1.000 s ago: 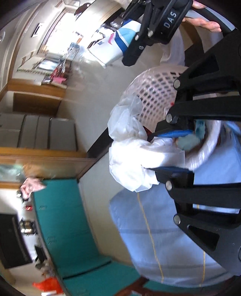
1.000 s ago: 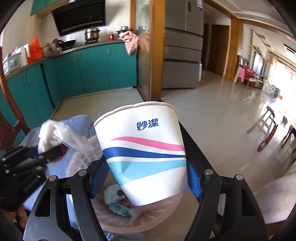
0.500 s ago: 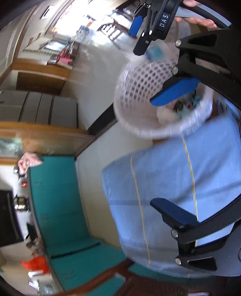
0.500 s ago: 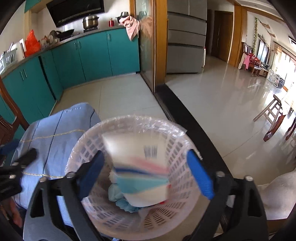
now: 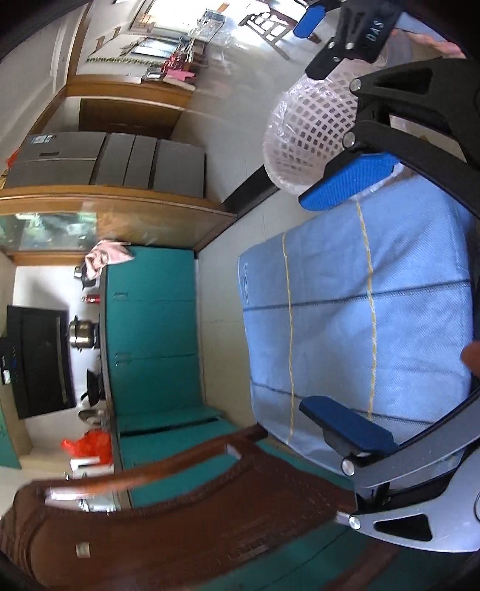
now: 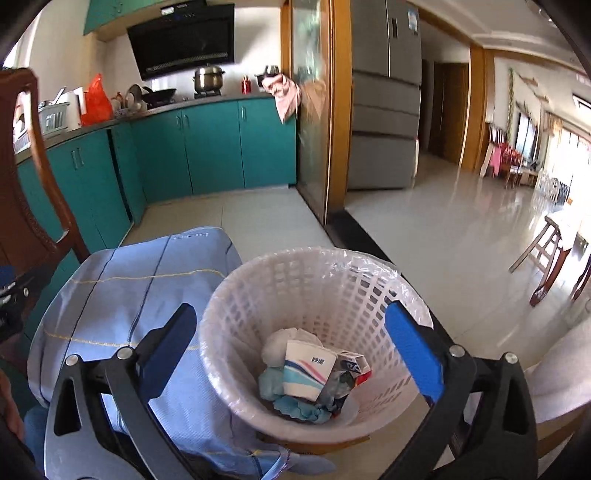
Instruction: Collect trash
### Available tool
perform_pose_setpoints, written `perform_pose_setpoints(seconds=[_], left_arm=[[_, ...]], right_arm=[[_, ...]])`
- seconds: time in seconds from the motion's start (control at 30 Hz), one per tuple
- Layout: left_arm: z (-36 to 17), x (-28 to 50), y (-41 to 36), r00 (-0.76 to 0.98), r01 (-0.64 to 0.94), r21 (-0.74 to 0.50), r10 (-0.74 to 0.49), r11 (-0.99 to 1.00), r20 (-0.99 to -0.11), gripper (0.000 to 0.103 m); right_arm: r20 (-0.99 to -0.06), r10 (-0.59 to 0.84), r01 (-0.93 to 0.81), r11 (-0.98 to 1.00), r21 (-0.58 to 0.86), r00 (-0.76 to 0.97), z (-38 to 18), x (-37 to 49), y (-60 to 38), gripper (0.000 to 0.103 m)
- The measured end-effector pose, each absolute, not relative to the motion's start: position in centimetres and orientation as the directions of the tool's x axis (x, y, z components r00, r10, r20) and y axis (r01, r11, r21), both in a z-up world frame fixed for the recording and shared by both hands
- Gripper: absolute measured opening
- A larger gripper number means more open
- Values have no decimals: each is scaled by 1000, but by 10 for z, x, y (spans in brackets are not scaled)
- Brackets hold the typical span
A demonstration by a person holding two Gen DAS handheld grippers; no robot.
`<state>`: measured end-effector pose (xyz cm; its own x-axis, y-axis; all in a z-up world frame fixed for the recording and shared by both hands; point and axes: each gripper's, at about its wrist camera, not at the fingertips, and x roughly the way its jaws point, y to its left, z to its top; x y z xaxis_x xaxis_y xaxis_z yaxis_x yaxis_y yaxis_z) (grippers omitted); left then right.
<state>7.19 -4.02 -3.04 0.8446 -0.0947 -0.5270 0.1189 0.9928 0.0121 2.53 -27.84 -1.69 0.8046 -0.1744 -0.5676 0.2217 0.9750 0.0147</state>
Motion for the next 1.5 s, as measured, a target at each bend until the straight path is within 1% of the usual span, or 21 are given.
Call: perform_pose_setpoints(seconds=[0.1,0.17,0.4,0.53,0.93,1.5], left_arm=[[-30,55,-32,845,85,27,-58,996,-531,100],[-29,41,-30,850,75,41,-43,996,-525,100],[-10,1,-25,872,89,25,-66,996,-485,100],[7,-20,-23,897,89,31,-66,996,-437,100],[16,-34,-27,905,102,44,-74,994,-420,100],[13,-32,-26,912,84,53,-55,995,-408,100]], right_arm=[[-557,-145,199,979,37,818,-19,9,-268,100],[-534,-149,194,981,29,832,-14,-5,-262,100],[-483,-197,201,979,-45,853,10,-37,-246,100],[-460,-192,205,979,-24,867,20,-49,-247,100],[-461,-151,163,987,-16,875,25,-52,-234,100],[-456,-161,168,985,-27,875,25,-52,-232,100]])
